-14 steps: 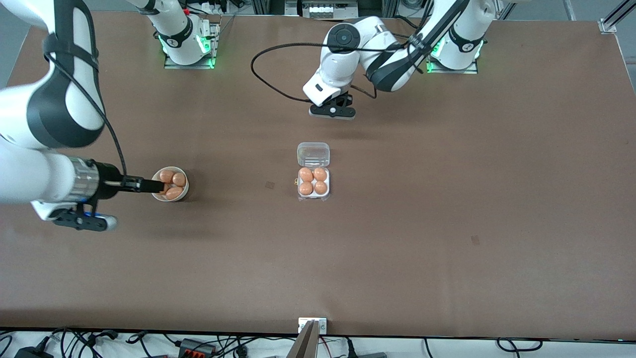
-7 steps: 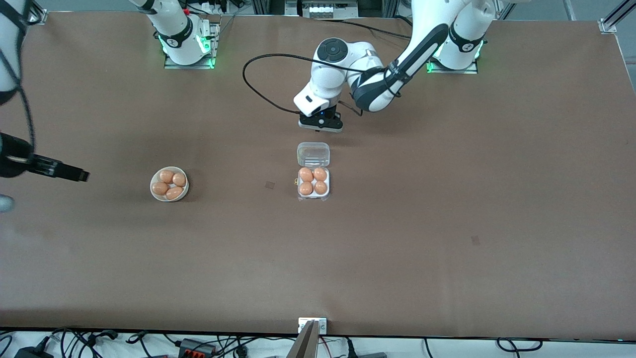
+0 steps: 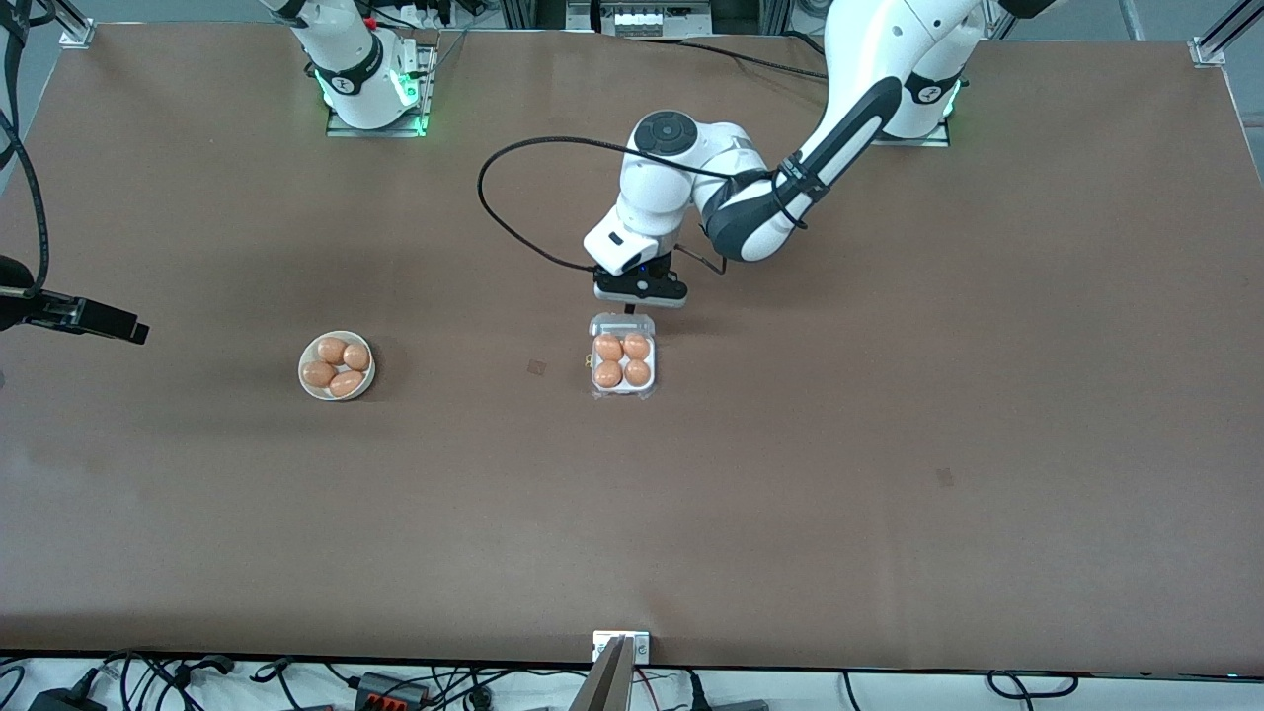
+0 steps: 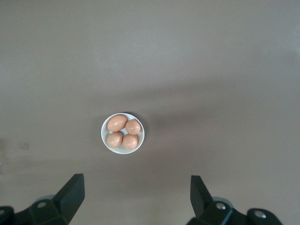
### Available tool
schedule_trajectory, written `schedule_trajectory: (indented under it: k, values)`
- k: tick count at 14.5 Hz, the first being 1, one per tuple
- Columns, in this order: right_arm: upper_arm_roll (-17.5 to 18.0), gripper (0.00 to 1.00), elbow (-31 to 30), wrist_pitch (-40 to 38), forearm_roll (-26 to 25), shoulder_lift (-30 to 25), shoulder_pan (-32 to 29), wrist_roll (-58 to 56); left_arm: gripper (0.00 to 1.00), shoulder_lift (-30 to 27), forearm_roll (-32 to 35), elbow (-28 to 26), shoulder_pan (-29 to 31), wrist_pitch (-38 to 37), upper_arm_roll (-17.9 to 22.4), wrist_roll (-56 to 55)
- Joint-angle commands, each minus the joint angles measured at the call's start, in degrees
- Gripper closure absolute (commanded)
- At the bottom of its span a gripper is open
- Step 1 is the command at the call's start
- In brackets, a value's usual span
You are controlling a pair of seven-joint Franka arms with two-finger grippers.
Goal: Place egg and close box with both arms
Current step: 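Push the clear lid shut over the eggs with the left gripper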
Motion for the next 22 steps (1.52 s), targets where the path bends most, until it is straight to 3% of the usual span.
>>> schedule_trajectory:
  k: [1, 5, 10, 14, 22]
  values:
    - [1.1, 0.0, -9.0, 3.9, -1.2, -6.0, -0.4, -2.0, 0.99, 2.6, 1.6, 4.3, -0.2, -0.3, 0.2, 0.0]
    - [1.0, 0.0, -21.9, 10.2, -1.2, -14.4, -0.4, -3.4, 0.99, 5.0, 4.6, 6.2, -0.1, 2.8, 2.7, -0.1]
    - [1.3, 0.0, -22.6, 10.2, -1.2, -15.7, 0.1, -3.4, 0.99, 7.1, 4.6, 6.8, -0.1, 6.5, 3.6, -0.1]
    - [1.3, 0.0, -22.4, 9.7, -1.2, -15.9, 0.5, -3.6, 0.99, 11.0, 4.7, 12.1, -0.4, 6.4, 3.7, -0.1]
    - [1.1, 0.0, -24.7, 12.9, -1.2, -17.1, 0.4, -6.2, 0.98, 11.8, 8.5, 11.2, -0.1, 6.3, 3.9, -0.5]
